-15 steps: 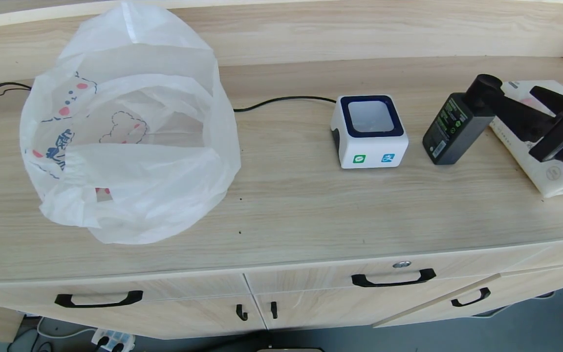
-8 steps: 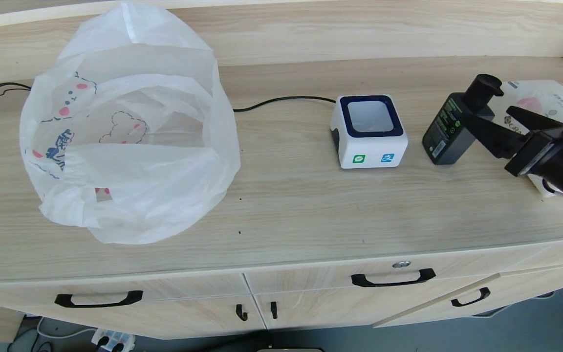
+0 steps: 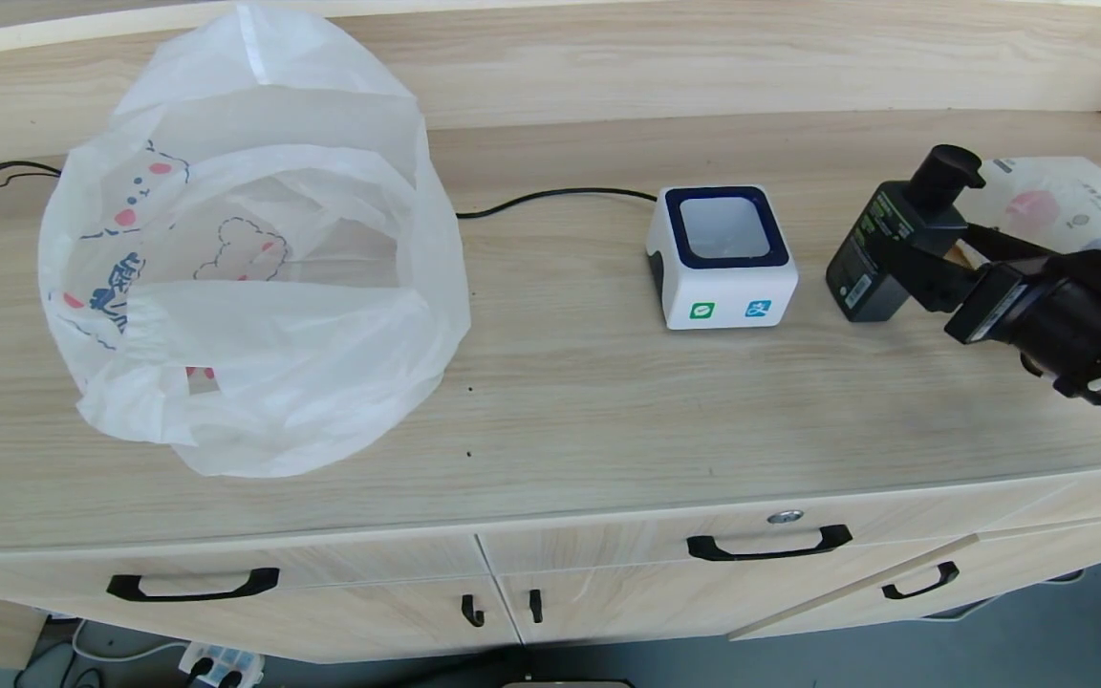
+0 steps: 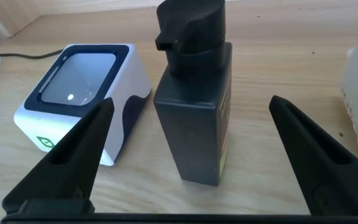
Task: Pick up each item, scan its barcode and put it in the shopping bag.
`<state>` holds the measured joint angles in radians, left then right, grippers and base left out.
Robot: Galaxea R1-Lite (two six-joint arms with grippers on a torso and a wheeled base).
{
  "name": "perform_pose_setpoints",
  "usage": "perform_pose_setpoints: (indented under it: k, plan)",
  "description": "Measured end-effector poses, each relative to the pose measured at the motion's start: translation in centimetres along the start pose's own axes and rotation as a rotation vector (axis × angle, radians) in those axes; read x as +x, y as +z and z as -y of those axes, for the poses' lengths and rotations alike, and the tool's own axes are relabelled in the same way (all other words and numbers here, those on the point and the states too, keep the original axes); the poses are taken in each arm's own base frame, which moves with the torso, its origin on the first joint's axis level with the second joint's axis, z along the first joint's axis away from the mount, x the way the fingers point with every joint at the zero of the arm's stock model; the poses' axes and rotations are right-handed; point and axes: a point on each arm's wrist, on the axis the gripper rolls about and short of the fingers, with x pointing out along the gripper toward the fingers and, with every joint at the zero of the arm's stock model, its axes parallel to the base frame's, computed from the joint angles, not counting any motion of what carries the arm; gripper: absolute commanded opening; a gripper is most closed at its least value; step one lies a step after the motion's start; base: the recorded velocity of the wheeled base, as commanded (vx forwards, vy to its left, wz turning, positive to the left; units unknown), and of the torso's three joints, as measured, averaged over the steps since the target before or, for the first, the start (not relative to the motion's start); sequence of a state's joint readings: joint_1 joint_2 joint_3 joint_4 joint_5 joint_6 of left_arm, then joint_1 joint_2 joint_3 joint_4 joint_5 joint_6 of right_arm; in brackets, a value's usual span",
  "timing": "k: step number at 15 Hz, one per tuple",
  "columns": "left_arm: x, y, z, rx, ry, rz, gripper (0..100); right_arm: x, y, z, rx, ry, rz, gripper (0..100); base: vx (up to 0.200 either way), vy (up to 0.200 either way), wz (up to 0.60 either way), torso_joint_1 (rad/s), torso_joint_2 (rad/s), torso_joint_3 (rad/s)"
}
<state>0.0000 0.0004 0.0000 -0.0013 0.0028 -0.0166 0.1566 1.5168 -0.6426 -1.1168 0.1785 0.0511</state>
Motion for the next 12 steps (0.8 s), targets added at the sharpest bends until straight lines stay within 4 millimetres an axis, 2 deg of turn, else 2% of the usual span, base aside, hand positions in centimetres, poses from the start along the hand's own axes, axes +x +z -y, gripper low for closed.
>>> perform_pose_setpoints:
  k: [7, 12]
  plan:
    - [0.0, 0.0, 0.0, 0.000, 0.000, 0.000, 100, 2.9, -1.4, 1.3, 0.020, -0.039, 0.018, 100, 0.000, 0.000, 0.00, 0.000, 0.00, 0.000]
    - [0.0, 0.0, 0.0, 0.000, 0.000, 0.000, 100, 4.9, -2.4, 1.1, 0.017, -0.016, 0.068, 100, 0.000, 0.000, 0.00, 0.000, 0.00, 0.000]
